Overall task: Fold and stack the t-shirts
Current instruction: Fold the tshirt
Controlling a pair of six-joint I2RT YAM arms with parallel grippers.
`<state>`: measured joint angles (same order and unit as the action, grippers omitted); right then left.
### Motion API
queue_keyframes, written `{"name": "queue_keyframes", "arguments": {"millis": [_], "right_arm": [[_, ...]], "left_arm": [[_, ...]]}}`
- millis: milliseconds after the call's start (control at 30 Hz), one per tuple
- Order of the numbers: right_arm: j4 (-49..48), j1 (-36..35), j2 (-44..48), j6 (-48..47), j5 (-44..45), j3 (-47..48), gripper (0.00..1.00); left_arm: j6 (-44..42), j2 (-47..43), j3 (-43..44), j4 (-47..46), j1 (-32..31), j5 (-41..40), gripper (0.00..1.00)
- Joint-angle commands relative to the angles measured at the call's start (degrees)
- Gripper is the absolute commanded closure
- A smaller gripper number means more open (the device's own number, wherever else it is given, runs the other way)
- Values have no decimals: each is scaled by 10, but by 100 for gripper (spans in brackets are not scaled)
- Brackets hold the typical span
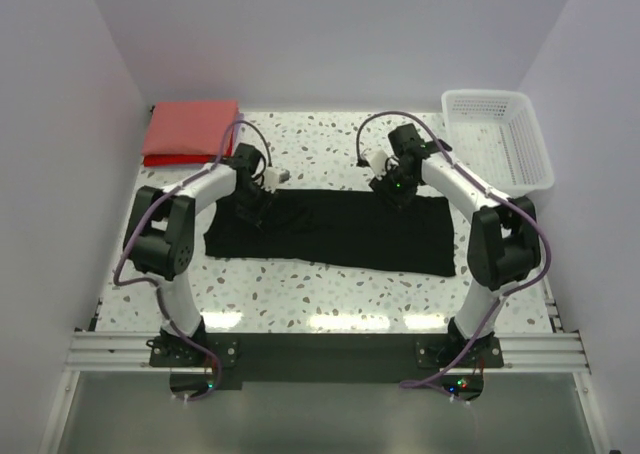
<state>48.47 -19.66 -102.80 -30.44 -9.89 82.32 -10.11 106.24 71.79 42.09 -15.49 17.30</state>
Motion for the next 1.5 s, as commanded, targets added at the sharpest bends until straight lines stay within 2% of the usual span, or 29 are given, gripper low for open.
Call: {"name": "queue_keyframes", "arguments": {"millis": [0, 133, 233, 267, 333, 367, 400, 467, 500, 533, 567, 600, 667, 733, 867, 1000, 1167, 1267, 1300, 1333, 1467], "right_arm": [[51, 18, 13, -45, 54, -13, 66], [68, 38, 23, -49, 66, -26, 66], [81, 49, 49, -52, 66, -36, 66], [82, 50, 58, -56, 67, -40, 66], [84, 50, 79, -61, 66, -55, 66], [83, 51, 84, -64, 67, -60, 66], [80, 50, 91, -66, 67, -66, 66], [80, 51, 95, -74, 63, -82, 66], [77, 51, 95, -74, 58, -87, 66], [74, 51, 91, -74, 52, -95, 66], [74, 49, 89, -75, 46, -99, 67], [68, 50, 85, -75, 41, -103, 67], [61, 42, 73, -79, 33, -117, 69], [40, 33, 64, -79, 34, -138, 70], [3, 3, 28, -84, 59, -174, 71], [-6, -31, -14, -85, 71, -193, 73], [14, -121, -40, -80, 31, -190, 76], [28, -218, -43, -56, -20, -178, 76], [27, -245, -49, -45, -62, -161, 74], [25, -298, -56, -30, -85, -146, 74], [26, -396, -93, 59, -204, -25, 68]], "left_arm": [[-3, 34, 6, 4, -10, -93, 80], [-18, 126, 69, -5, -22, -124, 81], [-39, 211, 181, -1, -24, -132, 82], [-47, 235, 257, 2, -25, -124, 83], [-76, 316, 355, 24, -29, -117, 83], [-90, 344, 465, 36, -31, -89, 82], [-111, 393, 520, 58, -31, -73, 82], [-121, 426, 638, 63, -32, -41, 78], [-129, 421, 648, 40, -31, -38, 76], [-127, 405, 637, 13, -31, -40, 75], [-125, 380, 577, -21, -28, -37, 69], [-115, 319, 538, -92, -24, -28, 66], [-86, 257, 437, -154, -10, 3, 59], [-63, 189, 399, -201, 1, 31, 55], [-6, 116, 360, -184, 29, 76, 53], [-4, 28, 302, -132, 41, 88, 53], [36, -48, 208, -85, 80, 134, 52], [28, -88, 152, -54, 90, 130, 53], [26, -112, 132, -54, 91, 122, 53], [27, -124, 95, -60, 91, 112, 53], [33, -135, 54, -41, 91, 89, 53]]}}
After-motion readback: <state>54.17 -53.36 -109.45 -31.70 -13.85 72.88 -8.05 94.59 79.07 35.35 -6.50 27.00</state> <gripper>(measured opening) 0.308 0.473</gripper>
